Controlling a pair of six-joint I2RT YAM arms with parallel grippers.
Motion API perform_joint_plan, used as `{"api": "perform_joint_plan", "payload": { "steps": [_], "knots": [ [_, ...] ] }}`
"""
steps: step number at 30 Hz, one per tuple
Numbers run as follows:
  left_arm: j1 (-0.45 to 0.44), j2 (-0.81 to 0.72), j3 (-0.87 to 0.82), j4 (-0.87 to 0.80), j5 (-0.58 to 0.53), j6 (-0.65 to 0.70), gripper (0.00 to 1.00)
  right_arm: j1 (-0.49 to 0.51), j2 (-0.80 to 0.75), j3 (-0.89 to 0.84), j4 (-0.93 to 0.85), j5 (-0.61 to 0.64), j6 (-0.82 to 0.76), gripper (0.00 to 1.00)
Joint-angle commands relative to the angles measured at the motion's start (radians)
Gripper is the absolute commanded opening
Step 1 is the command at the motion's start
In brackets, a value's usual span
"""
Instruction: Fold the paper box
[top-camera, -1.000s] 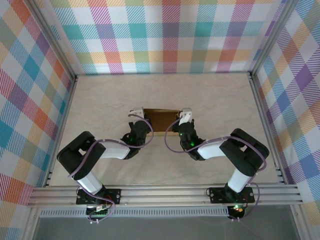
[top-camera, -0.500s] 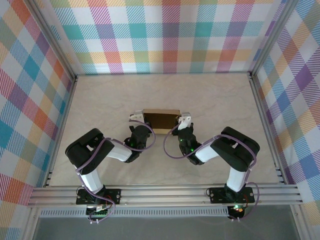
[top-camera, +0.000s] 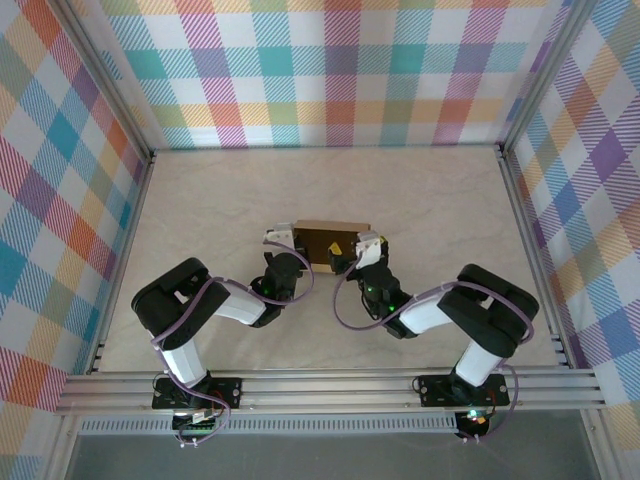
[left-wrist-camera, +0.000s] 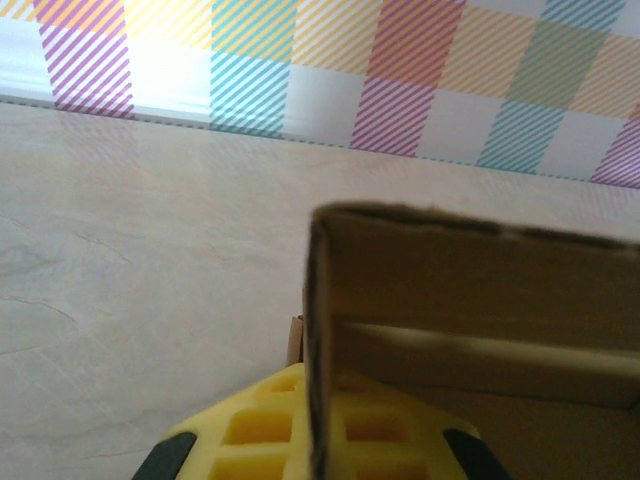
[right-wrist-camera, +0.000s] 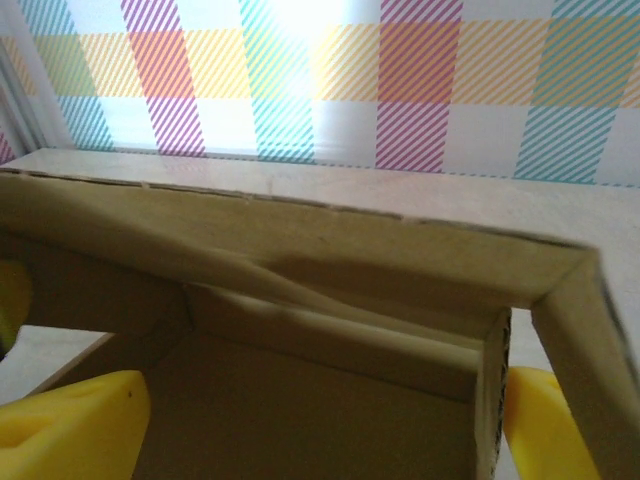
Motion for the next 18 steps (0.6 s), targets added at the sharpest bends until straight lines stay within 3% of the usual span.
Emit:
{"api": "perform_joint_plan", "payload": {
  "steps": [1, 7, 12, 18],
  "knots": [
    [-0.027, 0.022, 0.01, -0.136, 0.065, 0.011, 0.0, 0.019, -0.065, -0.036, -0.032, -0.035, 0.011, 0.92],
    [-0.027, 0.019, 0.02, -0.174, 0.071, 0.008, 0.0, 0.032, -0.171, -0.124, -0.136, -0.004, 0.07, 0.96],
    [-0.027, 0.012, 0.034, -0.202, 0.074, 0.031, 0.0, 0.033, -0.302, -0.165, -0.345, 0.088, 0.121, 1.0],
    [-0.026, 0.01, 0.045, -0.215, 0.082, 0.052, 0.0, 0.031, -0.454, -0.2, -0.51, 0.11, 0.141, 1.0]
  ]
}}
